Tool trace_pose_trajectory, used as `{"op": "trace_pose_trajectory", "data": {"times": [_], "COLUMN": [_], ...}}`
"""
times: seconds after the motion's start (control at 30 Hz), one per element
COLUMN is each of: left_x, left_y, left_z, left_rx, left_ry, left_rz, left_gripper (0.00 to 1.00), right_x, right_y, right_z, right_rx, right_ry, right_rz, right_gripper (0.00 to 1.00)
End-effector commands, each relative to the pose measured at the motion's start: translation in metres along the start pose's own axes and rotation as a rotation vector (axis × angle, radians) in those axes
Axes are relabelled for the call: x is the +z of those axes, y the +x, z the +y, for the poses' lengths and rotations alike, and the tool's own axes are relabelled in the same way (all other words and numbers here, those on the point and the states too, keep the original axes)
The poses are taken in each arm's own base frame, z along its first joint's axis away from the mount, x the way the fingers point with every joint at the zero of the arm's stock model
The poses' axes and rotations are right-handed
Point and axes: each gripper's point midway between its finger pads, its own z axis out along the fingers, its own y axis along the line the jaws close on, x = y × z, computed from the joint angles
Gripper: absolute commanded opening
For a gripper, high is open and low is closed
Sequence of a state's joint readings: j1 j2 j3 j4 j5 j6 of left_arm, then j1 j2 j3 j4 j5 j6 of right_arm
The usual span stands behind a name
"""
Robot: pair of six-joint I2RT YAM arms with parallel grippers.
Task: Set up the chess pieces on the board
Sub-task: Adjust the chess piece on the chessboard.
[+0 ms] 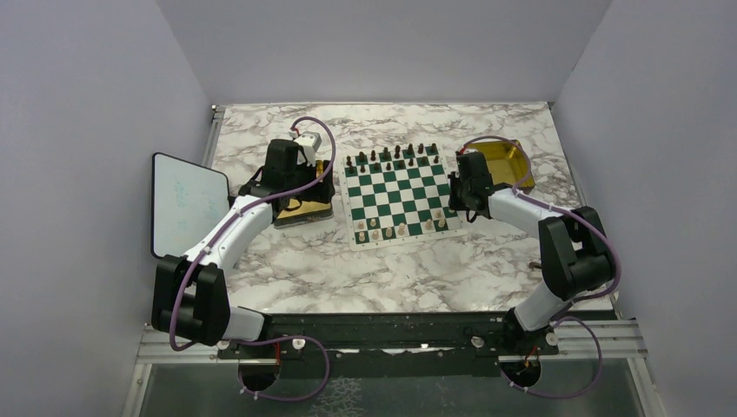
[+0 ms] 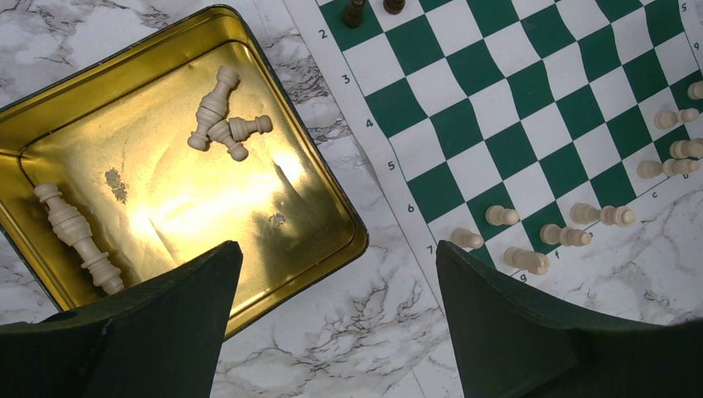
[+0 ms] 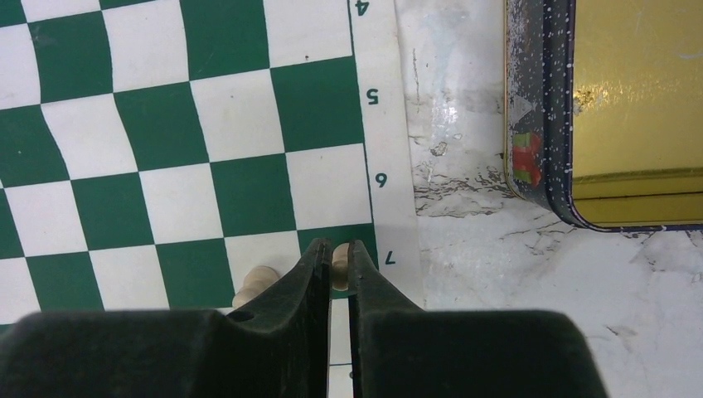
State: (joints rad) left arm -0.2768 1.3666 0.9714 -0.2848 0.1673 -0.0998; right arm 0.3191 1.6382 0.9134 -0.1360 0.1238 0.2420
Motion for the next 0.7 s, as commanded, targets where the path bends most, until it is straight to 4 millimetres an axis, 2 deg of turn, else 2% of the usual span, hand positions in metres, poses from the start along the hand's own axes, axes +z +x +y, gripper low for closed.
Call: {"op": "trace_pose_trajectory", "data": {"times": [0.0, 0.2, 0.3, 0.37, 0.67], "left_x": [-0.0048, -0.004, -0.004, -0.0039, -0.0042], "left_y": [-0.0088, -0.008, -0.008, -0.008, -0.0087], "left_z": [-0.0037, -0.0035, -0.0037, -0.0035, -0.0037], "left_rx": [0.019, 0.02, 0.02, 0.02, 0.021], "left_ry": [0.019, 0.019, 0.02, 0.019, 0.02], "left_rz": [-0.04, -0.037, -0.037, -0.036, -0.038], "left_gripper": [0.88, 0.88, 0.88, 0.88, 0.89], "right_x": [-0.0051, -0.0051, -0.0036, -0.0028, -0.0013], "right_y": [-0.008, -0.0073, -0.0056, -0.0044, -0.0005], "right_z": [0.0058, 0.0028, 0.001, 0.0008, -0.0004], "right_rx": [0.001, -0.001, -0.003, -0.003, -0.008], "right_ry": [-0.033, -0.019, -0.008, -0.007, -0.001], "right_rz": [-0.004, -0.004, 0.004, 0.008, 0.027], "right_gripper": [0.13, 0.12, 0.21, 0.23, 0.23]}}
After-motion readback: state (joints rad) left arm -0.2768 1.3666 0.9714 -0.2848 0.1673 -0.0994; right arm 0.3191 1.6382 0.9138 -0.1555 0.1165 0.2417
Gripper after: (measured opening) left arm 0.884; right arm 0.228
